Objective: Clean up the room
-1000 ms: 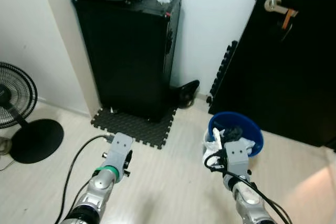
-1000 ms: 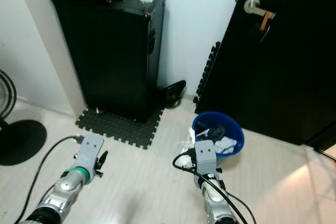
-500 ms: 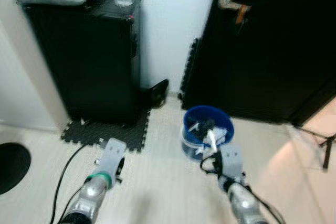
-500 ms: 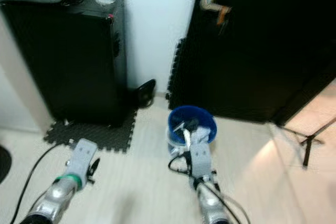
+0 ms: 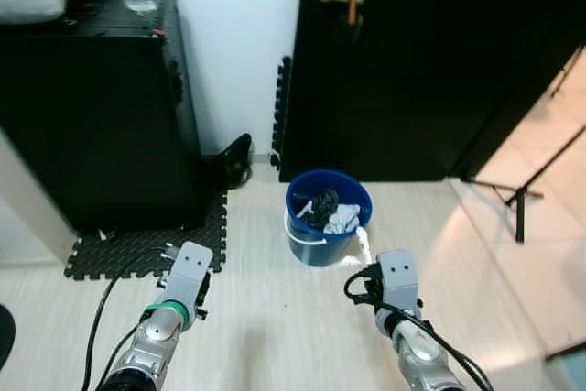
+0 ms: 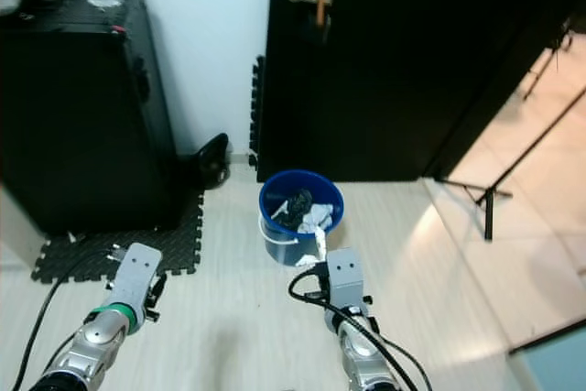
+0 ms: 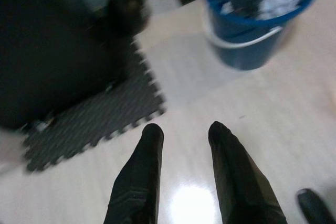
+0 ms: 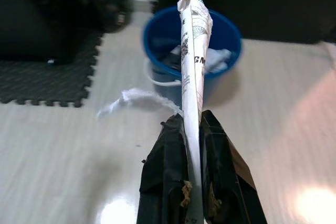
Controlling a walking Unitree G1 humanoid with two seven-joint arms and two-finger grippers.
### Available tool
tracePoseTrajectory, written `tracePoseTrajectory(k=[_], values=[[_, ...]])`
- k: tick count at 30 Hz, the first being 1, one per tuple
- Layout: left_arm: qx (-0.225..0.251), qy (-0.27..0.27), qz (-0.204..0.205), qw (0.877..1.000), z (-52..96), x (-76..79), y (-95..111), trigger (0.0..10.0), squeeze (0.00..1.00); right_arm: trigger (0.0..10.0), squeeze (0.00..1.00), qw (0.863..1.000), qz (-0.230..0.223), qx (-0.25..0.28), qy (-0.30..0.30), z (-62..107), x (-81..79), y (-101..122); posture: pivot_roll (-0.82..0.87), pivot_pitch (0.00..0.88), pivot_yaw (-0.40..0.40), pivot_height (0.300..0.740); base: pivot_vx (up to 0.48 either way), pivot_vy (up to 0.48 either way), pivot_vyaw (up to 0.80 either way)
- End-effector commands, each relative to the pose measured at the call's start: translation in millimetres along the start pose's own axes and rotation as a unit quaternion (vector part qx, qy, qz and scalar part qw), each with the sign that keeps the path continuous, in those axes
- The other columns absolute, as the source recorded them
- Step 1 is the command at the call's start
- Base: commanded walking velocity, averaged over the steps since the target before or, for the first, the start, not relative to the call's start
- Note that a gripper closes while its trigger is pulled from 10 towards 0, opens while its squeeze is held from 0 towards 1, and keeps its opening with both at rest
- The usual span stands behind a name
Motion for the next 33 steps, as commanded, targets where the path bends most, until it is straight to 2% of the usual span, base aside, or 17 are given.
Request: tracePoseTrajectory(k=[1,11,21,25,33], values=[[0.002,-0.006,-0.007,1.0,0.6,5.3,-0.1,10.0,0.0,10.0,0.0,1.0,-0.001,-0.008,-0.013,2.2,7.6,-4.0,0.04,0.0,0.026,0.713,0.0,0.0,-0.76],[-0.001,0.004,-0.015,1.0,0.1,2.4,-0.8,10.0,0.0,10.0,0.0,1.0,0.001,-0.006,-0.017,2.2,9.2,-3.2,0.03,0.0,0.025,0.713,0.283,0.326,-0.08],[-0.001,0.003,-0.016,1.0,0.2,3.1,-1.1,10.0,0.0,10.0,0.0,1.0,-0.005,-0.011,-0.021,2.5,10.1,-5.3,0.03,0.0,0.025,0.713,0.317,0.36,-0.75],[-0.002,0.003,-0.016,1.0,0.3,3.2,-1.6,10.0,0.0,10.0,0.0,1.0,-0.001,-0.011,-0.023,2.6,10.6,-5.2,0.03,0.0,0.025,0.713,0.313,0.364,0.0],[0.005,-0.01,-0.023,1.0,0.4,9.5,1.1,10.0,0.0,10.0,0.0,1.0,0.002,-0.009,-0.022,2.9,10.6,-4.9,0.03,0.0,0.026,0.713,0.0,0.032,0.0]])
Point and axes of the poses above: a point about 5 cm out from each wrist's last joint towards the gripper, its own z axis pointing back from the gripper into the wrist, its own y axis along the axis of the wrist's last joint, x = y × z, the point moved 6 cm from there along -z, pointing out of the wrist towards the gripper, and after that the axes turned 4 degrees about -z, right-handed, at the moved point
